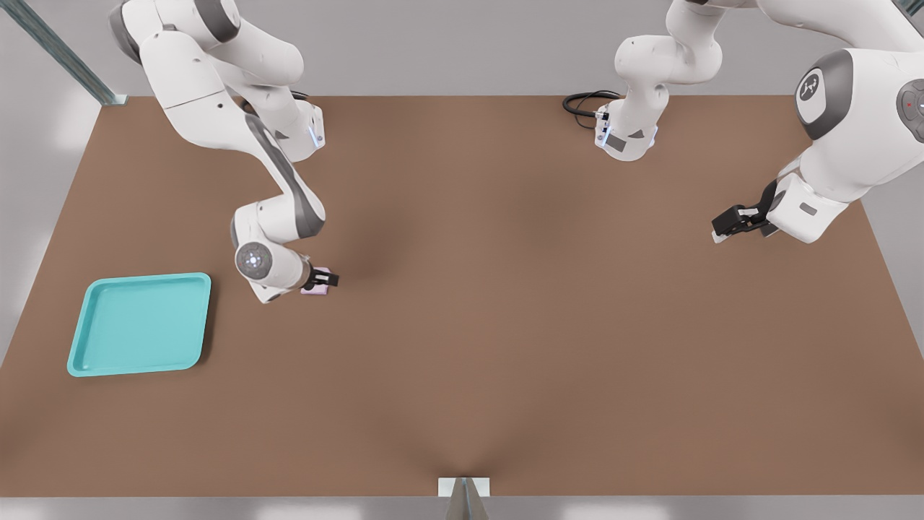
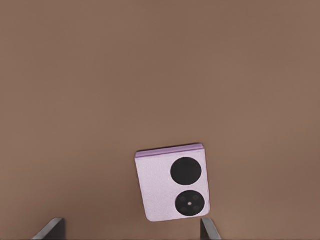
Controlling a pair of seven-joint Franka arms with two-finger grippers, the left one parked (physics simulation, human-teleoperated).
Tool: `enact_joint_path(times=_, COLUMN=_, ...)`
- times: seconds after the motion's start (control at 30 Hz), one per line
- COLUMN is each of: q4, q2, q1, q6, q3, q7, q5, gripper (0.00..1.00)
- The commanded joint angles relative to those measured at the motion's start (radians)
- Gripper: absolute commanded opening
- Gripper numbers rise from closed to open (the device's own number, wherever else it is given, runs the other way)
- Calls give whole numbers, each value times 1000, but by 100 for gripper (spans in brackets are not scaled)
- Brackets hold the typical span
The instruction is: Keep left arm still and place phone on the tray with right arm
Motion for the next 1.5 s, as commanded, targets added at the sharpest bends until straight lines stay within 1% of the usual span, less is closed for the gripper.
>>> enact_joint_path(times=0.0, q4=-1, q2=11, q1=-21, q6=64, q3=0, q7=-40, q5=-24, gripper=100)
enact_joint_path(times=0.2, q4=-4, q2=22, q1=-29, q6=66, q3=0, q7=-42, q5=-39, gripper=100)
enact_joint_path(times=0.3, q4=-15, q2=52, q1=-56, q6=103, q3=0, q7=-78, q5=-39, gripper=100)
enact_joint_path(times=0.53, q4=-90, q2=52, q1=-58, q6=184, q3=0, q7=-83, q5=-39, gripper=100)
enact_joint_path(times=0.97, q4=-88, q2=98, q1=-58, q6=207, q3=0, q7=-97, q5=-47, gripper=100)
enact_joint_path(times=1.1, q4=-87, q2=120, q1=-61, q6=219, q3=-3, q7=-95, q5=-73, gripper=100)
enact_joint_path(times=1.13, q4=-87, q2=118, q1=-64, q6=221, q3=-3, q7=-97, q5=-73, gripper=97)
enact_joint_path(times=1.17, q4=-87, q2=120, q1=-70, q6=221, q3=-3, q7=-95, q5=-73, gripper=90)
enact_joint_path(times=1.2, q4=-87, q2=118, q1=-72, q6=221, q3=-3, q7=-95, q5=-73, gripper=85)
enact_joint_path(times=1.3, q4=-87, q2=117, q1=-72, q6=218, q3=-3, q7=-97, q5=-73, gripper=75)
enact_joint_path(times=1.4, q4=-81, q2=72, q1=-75, q6=189, q3=-2, q7=-106, q5=-73, gripper=74)
enact_joint_path(times=1.47, q4=-73, q2=37, q1=-118, q6=172, q3=1, q7=-177, q5=-73, gripper=74)
